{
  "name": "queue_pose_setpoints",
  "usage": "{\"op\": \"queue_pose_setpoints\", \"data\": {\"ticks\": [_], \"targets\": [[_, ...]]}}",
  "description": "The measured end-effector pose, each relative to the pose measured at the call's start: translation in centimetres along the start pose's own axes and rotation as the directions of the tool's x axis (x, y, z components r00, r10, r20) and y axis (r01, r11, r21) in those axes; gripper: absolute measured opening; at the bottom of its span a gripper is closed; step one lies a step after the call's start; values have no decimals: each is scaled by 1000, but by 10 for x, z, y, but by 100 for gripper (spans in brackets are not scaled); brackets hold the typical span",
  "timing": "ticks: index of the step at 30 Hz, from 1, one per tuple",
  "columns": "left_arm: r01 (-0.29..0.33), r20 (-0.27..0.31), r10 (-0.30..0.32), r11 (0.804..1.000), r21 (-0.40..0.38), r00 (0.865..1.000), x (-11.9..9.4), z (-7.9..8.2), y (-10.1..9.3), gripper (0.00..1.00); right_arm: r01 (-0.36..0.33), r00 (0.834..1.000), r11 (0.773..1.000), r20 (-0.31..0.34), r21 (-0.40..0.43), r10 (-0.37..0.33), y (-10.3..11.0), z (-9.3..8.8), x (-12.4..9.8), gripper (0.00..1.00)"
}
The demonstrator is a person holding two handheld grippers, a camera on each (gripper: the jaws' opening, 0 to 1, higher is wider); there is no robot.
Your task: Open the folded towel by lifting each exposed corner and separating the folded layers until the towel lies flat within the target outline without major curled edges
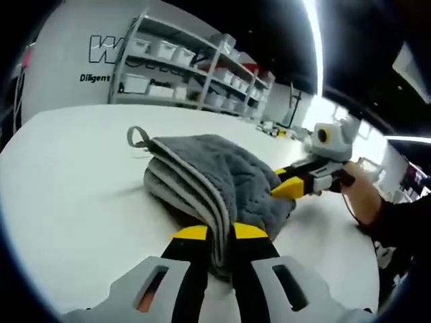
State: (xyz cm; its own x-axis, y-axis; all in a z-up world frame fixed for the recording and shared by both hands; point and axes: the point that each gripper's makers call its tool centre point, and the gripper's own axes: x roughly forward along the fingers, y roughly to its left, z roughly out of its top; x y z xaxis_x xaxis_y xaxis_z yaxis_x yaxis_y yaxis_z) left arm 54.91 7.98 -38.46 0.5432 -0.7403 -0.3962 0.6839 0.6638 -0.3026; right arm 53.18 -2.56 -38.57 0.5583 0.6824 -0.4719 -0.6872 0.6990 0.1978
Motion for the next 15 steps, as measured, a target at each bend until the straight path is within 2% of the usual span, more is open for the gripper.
{"op": "queue_pose_setpoints", "data": {"ticks": [7, 15], "targets": [[1, -28, 2, 997, 80, 1000, -8, -8, -14, 9, 0, 1000, 998, -25, -68, -1, 13, -6, -10, 11], [14, -37, -11, 998, 66, 999, -15, -15, -22, 9, -12, 1000, 999, -29, -37, 10, 14, -10, -16, 11]]}}
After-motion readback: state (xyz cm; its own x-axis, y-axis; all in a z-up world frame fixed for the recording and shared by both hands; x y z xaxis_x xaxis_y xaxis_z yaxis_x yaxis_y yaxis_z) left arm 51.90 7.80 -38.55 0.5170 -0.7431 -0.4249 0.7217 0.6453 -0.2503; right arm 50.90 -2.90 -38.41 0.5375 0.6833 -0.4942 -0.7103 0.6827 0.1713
